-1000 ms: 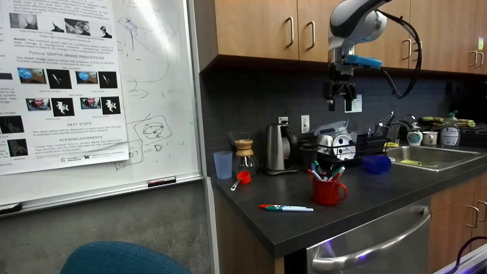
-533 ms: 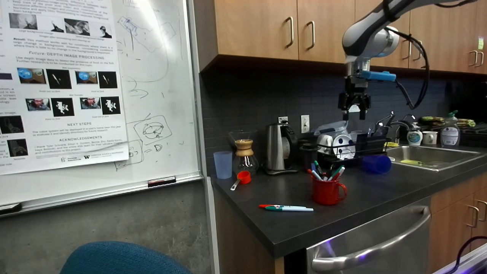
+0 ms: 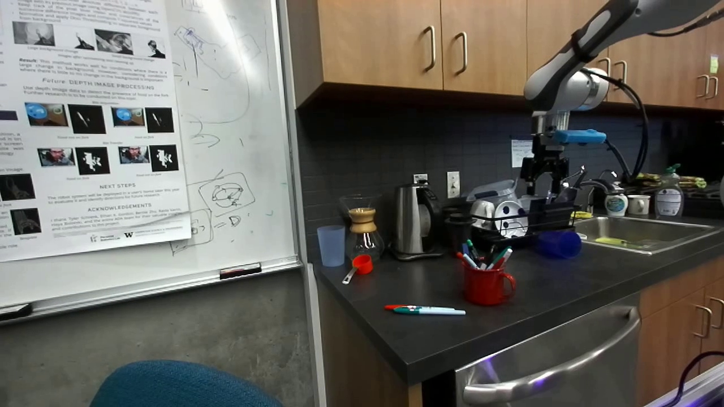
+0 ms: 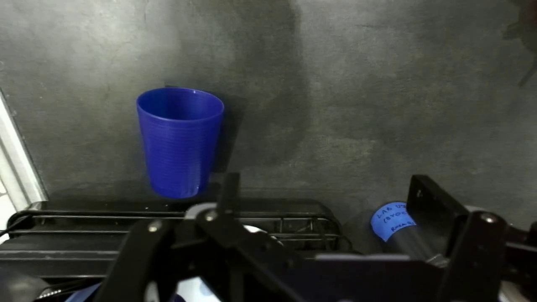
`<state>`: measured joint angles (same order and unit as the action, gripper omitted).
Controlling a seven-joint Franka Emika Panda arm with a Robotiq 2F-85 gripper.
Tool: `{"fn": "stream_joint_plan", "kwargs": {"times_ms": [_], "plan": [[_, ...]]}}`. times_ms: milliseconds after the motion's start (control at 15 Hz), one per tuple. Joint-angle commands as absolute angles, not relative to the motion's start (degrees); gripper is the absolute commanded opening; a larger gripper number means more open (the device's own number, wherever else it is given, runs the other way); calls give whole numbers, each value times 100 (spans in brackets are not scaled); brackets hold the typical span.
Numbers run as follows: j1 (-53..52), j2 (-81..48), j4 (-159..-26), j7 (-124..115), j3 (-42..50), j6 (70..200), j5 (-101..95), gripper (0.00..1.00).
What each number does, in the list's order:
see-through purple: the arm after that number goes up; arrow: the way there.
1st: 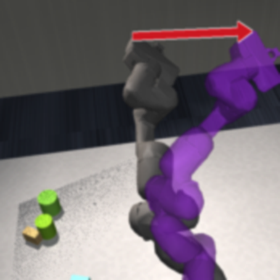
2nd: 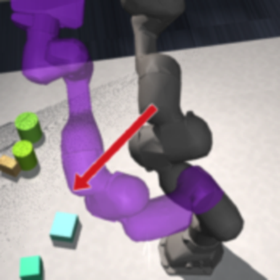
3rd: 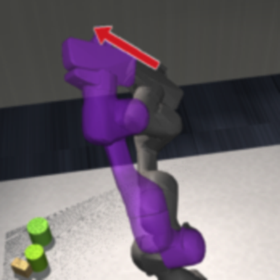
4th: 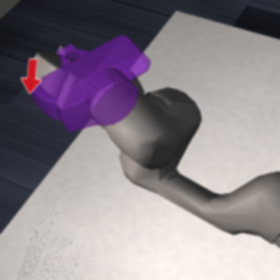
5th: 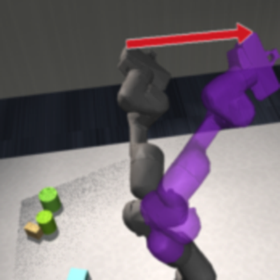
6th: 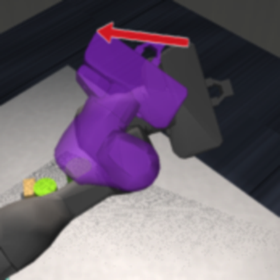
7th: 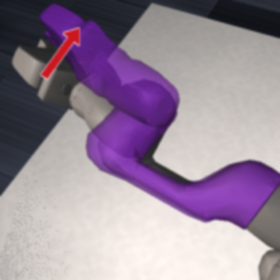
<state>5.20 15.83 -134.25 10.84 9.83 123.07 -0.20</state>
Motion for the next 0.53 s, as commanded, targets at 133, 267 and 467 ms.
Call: {"fn": "stream_joint_plan", "kwargs": {"times_ms": [133,267,467], "plan": [[570,1513,-13467,1016,925,12371,-28,100],[629,1435,-13607,857,921,12605,-109,100],[730,1262,-13750,667,968,12809,-113,100]]}}
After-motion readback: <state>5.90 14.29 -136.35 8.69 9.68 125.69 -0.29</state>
